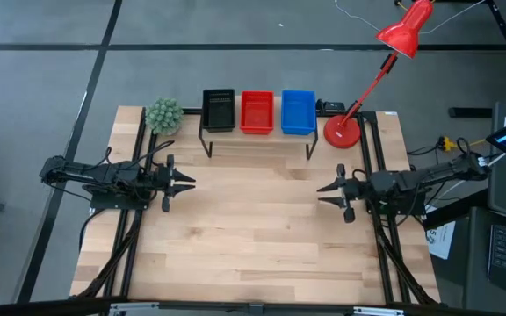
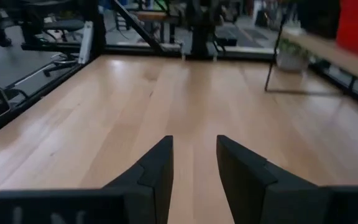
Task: Stack baskets on shelf by color
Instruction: Return to Home Position
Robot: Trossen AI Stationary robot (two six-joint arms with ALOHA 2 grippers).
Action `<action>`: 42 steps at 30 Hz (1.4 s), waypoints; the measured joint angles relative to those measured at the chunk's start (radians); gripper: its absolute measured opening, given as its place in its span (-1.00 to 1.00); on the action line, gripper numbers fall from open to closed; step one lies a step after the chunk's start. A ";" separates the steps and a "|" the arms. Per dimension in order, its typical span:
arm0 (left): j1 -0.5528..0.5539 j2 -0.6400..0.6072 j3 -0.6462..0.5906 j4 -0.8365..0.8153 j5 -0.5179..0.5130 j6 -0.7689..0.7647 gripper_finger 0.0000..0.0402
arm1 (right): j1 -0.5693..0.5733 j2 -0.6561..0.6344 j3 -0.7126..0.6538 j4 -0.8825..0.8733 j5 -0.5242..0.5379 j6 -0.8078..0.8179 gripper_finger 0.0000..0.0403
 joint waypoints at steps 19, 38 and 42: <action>0.000 0.000 0.000 0.000 0.000 0.000 -0.61 | -0.092 -0.270 0.000 -0.109 -0.026 -0.122 -0.40; 0.000 0.000 0.000 0.000 0.000 0.000 -0.61 | -0.092 -0.269 0.000 -0.109 -0.026 -0.121 -0.40; 0.000 0.000 0.000 0.000 0.000 0.000 -0.61 | -0.092 -0.269 0.000 -0.109 -0.025 -0.121 -0.40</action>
